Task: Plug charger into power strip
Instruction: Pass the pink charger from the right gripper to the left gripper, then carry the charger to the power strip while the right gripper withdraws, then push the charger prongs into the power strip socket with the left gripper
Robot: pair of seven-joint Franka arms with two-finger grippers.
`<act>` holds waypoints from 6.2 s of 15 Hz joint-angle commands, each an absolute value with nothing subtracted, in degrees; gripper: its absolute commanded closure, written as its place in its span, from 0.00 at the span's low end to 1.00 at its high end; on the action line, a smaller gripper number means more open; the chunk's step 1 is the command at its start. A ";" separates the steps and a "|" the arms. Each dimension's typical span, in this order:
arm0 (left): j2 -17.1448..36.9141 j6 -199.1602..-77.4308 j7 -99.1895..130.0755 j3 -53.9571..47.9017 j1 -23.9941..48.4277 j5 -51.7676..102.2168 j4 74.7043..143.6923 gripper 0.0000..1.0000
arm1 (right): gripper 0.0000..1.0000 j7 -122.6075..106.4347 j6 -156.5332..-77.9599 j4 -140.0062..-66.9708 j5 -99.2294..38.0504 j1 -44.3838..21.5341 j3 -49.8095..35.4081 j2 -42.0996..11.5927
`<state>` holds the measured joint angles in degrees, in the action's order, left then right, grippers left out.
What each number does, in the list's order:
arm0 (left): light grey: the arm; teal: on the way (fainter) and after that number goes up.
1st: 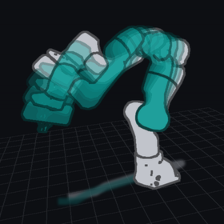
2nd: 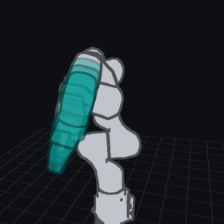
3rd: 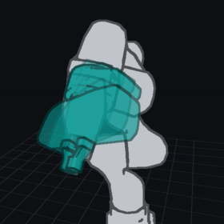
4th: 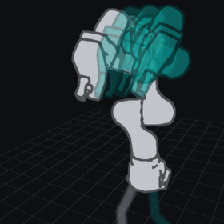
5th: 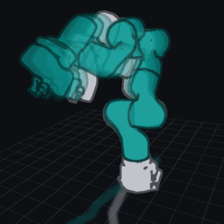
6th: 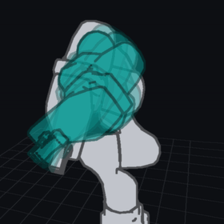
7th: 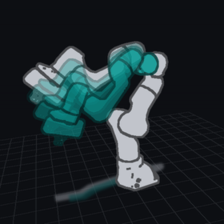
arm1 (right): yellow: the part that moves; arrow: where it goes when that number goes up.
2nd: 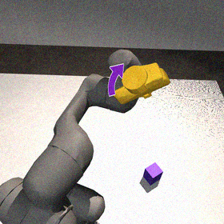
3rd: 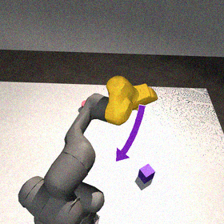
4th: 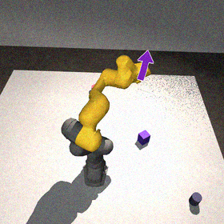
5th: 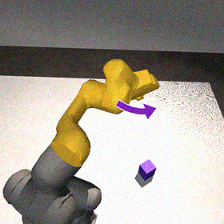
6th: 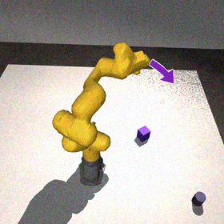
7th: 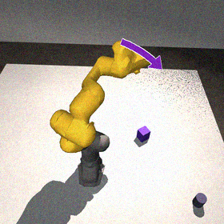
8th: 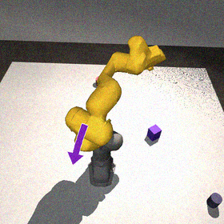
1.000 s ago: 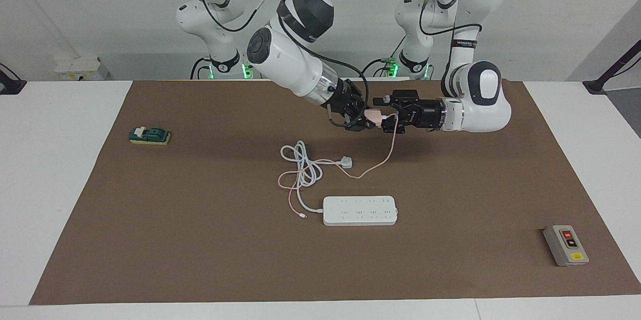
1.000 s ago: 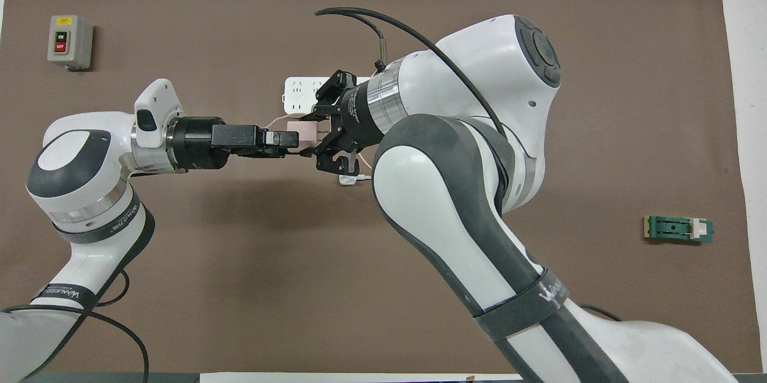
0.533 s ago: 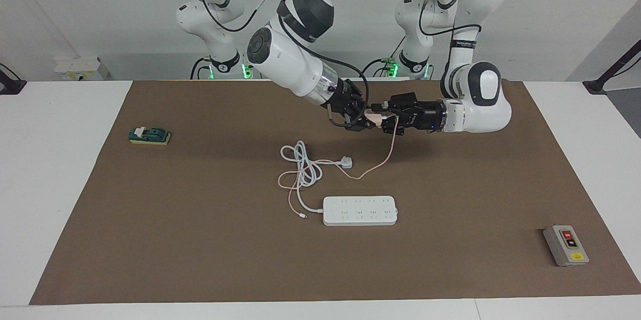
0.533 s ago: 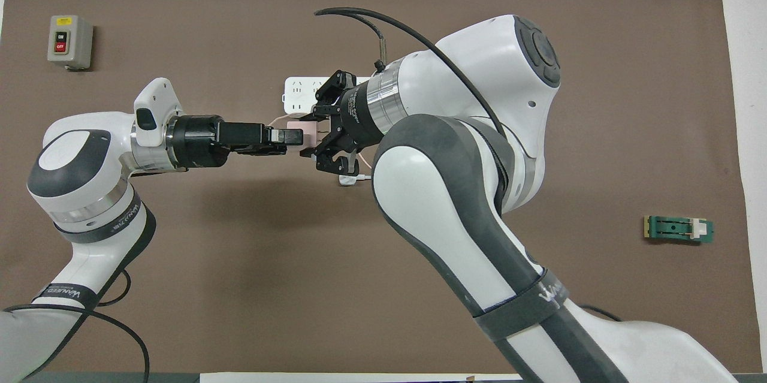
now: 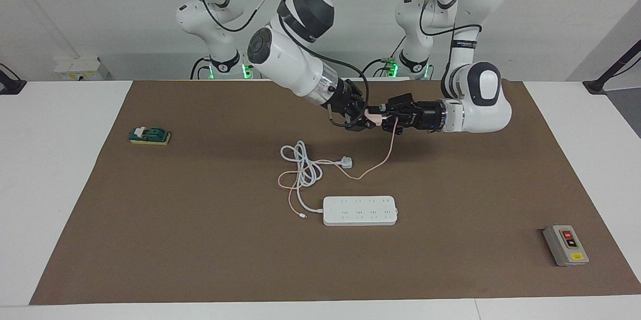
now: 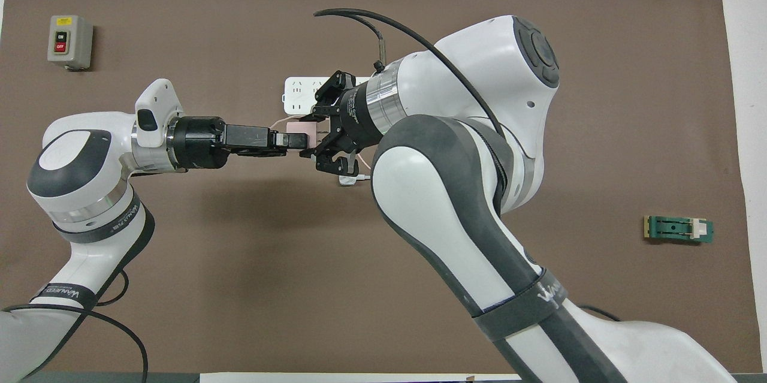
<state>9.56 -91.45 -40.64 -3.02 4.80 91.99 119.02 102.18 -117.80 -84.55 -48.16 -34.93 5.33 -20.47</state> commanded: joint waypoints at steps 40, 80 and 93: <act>24.86 -123.05 -70.29 -3.25 18.81 0.37 87.82 0.97 | 0.00 13.51 -90.62 -85.42 -8.11 -3.96 5.36 -6.60; 26.46 -128.41 -71.63 -6.33 18.81 -9.32 96.33 1.00 | 0.00 -4.39 -85.69 -90.44 0.00 5.01 -1.93 1.05; 25.66 -130.43 -67.41 -6.77 18.90 -8.97 99.32 1.00 | 0.00 -3.96 -85.87 -90.35 0.09 4.31 -2.02 1.05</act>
<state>25.85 -128.87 -68.52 -6.82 18.68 -9.22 96.77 -4.44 -85.00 -89.40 1.12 3.55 -1.47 0.18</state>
